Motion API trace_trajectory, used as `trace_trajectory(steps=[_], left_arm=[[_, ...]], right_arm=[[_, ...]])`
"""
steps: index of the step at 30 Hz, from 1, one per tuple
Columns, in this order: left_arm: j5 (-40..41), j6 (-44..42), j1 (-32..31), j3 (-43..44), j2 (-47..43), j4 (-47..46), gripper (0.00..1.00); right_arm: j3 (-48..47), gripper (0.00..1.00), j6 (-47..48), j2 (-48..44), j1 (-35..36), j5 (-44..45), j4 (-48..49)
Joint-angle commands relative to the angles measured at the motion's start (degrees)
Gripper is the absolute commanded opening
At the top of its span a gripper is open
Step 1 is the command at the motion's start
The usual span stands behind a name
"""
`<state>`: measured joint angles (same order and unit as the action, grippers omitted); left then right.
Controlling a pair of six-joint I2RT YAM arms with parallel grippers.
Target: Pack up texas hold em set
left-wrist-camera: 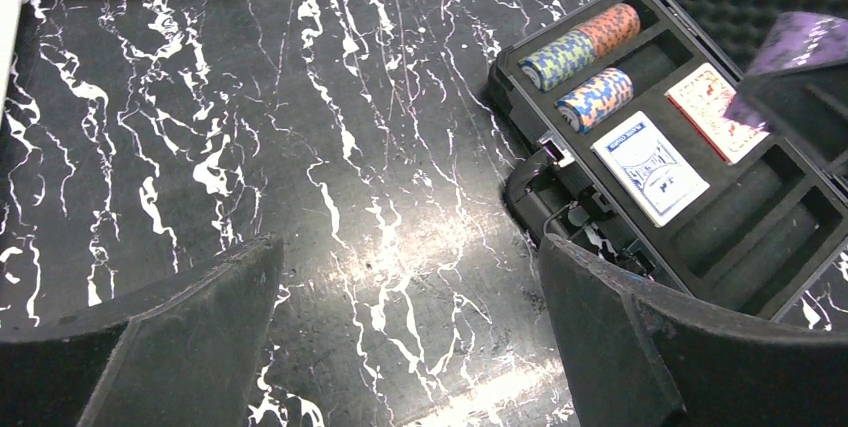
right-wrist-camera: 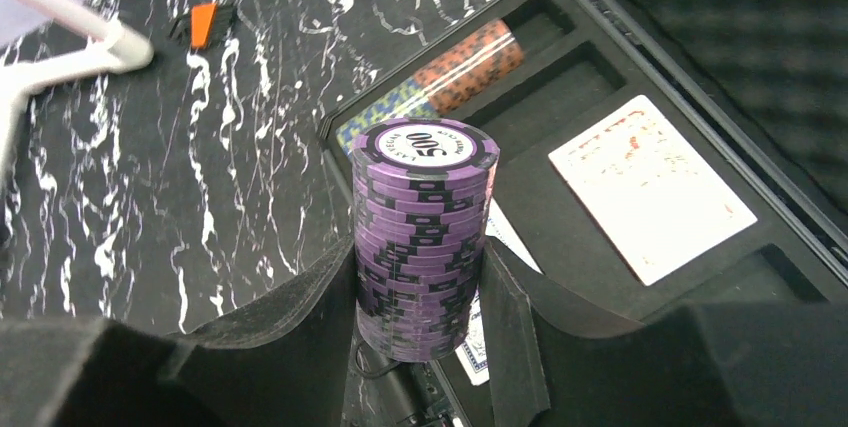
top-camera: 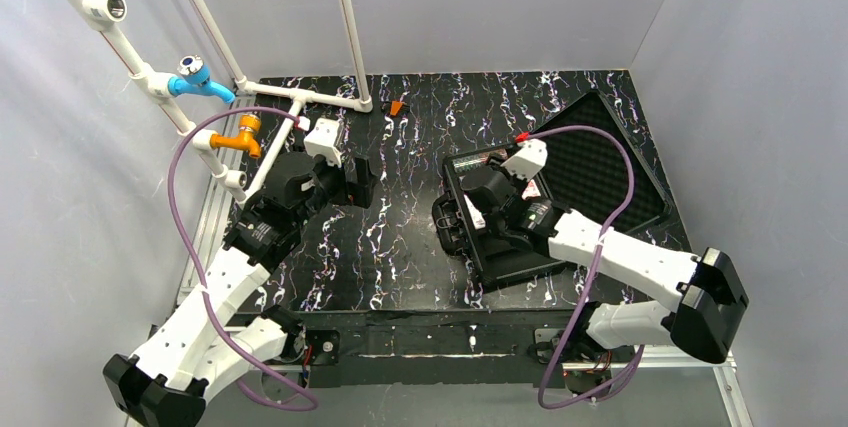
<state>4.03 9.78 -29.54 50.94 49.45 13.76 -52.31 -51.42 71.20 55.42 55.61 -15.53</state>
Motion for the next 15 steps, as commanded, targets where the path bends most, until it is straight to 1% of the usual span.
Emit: trace_trajectory(steps=[1,3,6,10,15], left_arm=[[3.12,-0.86,-0.26,1.44,0.29,1.14,0.98],[3.24,-0.90,-0.26,1.49,0.35,1.18,0.98],[3.27,-0.81,-0.27,1.44,0.46,1.27,0.98],[3.26,-0.81,-0.26,1.49,0.86,1.35,0.98],[3.43,-0.99,-0.26,1.54,1.50,1.51,0.98]], right_arm=[[-7.62,0.01,-15.76,0.59,-1.81,8.29,-12.08],[-10.29,0.01,-19.68,2.05,-3.06,8.50,-16.84],[-11.95,0.01,-20.47,3.67,-6.79,5.31,-18.96],[-12.16,0.01,-20.47,4.96,-13.51,-3.06,-17.49],[-12.67,0.01,-20.94,6.65,-19.20,-8.38,-14.85]])
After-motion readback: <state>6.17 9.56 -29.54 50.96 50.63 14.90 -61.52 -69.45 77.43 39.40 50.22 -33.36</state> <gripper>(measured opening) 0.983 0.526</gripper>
